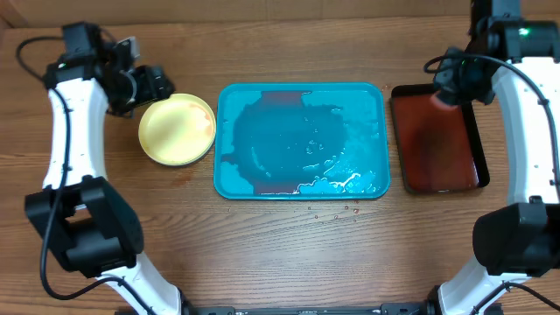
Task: Clean dirty plates on tray and stack at the side
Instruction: 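Lower the sponge into the red tray and open the right gripper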
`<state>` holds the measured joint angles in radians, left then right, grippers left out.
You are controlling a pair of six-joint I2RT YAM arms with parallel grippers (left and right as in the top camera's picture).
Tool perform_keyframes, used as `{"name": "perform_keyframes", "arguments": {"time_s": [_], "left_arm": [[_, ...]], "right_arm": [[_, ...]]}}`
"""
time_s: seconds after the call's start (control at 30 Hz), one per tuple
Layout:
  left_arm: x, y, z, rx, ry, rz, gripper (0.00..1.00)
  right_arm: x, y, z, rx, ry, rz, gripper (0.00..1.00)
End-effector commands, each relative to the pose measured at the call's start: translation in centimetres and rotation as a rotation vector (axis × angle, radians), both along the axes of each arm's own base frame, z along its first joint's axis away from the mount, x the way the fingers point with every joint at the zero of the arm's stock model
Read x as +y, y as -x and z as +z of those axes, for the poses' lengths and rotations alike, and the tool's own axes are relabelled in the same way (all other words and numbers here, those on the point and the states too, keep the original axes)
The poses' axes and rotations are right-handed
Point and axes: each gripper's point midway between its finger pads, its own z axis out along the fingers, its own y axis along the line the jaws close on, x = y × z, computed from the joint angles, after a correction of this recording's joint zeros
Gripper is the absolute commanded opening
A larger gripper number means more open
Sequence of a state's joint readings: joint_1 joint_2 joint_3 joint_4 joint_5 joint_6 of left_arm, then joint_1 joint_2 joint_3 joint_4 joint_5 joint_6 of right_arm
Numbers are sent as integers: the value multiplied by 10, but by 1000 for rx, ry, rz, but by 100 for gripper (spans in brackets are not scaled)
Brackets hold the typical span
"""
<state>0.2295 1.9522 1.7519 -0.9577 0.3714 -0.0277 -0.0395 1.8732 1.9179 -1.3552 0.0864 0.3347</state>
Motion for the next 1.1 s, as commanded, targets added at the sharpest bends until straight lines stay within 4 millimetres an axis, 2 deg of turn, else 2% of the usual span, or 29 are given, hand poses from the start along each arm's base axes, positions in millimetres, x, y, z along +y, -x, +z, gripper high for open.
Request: {"name": "perform_keyframes", "arguments": {"time_s": [0.0, 0.1, 0.13, 0.3, 0.4, 0.53, 0.63, 0.77, 0.8, 0.83, 0.9, 0.97, 1.03, 1.07], "left_arm": [[-64, -4, 15, -66, 6, -233, 79], [-89, -3, 13, -66, -18, -287, 88], [-96, -4, 13, -69, -32, -300, 99], [-123, -1, 9, -63, -113, -352, 100], [-137, 1, 8, -64, -118, -382, 100], [-142, 2, 8, -65, -117, -393, 100], [-142, 2, 8, -65, -117, -393, 100], [-142, 2, 8, -65, -117, -393, 100], [-142, 2, 8, -65, -117, -393, 100], [-142, 2, 8, -65, -117, -393, 100], [-142, 2, 8, -65, -117, -393, 100], [-142, 2, 8, -65, -117, -393, 100], [-142, 2, 8, -65, -117, -392, 100], [-141, 2, 8, -65, -117, -392, 100]], "right_arm": [[-8, 5, -42, 60, 62, 94, 7], [-8, 7, -76, 82, 83, 169, 6], [-8, 8, -88, 86, 90, 191, 6], [-21, 10, -132, 77, 168, 192, 6], [-23, 8, -150, 61, 211, 315, 10], [-23, 6, -163, 49, 264, 454, 12], [-26, 4, -167, 33, 290, 500, 20], [-30, 0, -167, 12, 290, 491, 43], [-32, 0, -167, 12, 295, 488, 84], [-33, 0, -166, 15, 302, 484, 100], [-37, -1, -160, 18, 310, 453, 100], [-40, -5, -144, 4, 318, 400, 100], [-40, -11, -115, -43, 317, 361, 100], [-38, -15, -77, -110, 317, 348, 100]]}}
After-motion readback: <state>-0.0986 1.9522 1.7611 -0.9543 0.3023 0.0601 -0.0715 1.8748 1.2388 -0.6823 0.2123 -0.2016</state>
